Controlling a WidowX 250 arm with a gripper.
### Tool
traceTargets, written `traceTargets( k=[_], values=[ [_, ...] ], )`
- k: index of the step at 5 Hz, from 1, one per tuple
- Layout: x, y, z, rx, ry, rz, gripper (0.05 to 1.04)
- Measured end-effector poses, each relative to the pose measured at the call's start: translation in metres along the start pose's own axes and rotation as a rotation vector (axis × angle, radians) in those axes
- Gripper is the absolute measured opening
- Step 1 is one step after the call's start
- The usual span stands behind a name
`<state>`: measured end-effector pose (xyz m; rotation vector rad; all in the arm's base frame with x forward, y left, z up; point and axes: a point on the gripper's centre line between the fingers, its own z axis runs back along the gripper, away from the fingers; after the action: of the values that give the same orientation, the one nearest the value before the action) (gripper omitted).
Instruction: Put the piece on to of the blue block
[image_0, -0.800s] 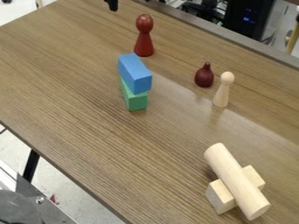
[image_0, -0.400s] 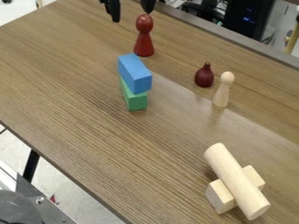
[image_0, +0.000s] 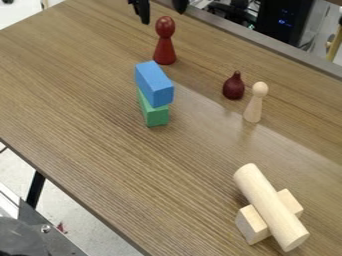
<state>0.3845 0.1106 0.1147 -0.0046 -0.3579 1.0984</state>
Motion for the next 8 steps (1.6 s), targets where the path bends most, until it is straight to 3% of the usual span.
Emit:
traceTargets(
  k=[2,3,5,7,8],
  values=[
    [0.013,-0.011,-0.013,-0.008,-0.006,0.005,0.999],
    [0.020,-0.016,-0.020,0.011,-0.004,0.009,0.999],
    [0.028,-0.014,-0.041,0.096,0.029,0.012,0.999],
    [0.027,-0.009,-0.052,0.212,0.106,-0.016,0.999],
    [0.020,-0.009,-0.048,0.250,0.189,-0.046,0.999]
  ],
)
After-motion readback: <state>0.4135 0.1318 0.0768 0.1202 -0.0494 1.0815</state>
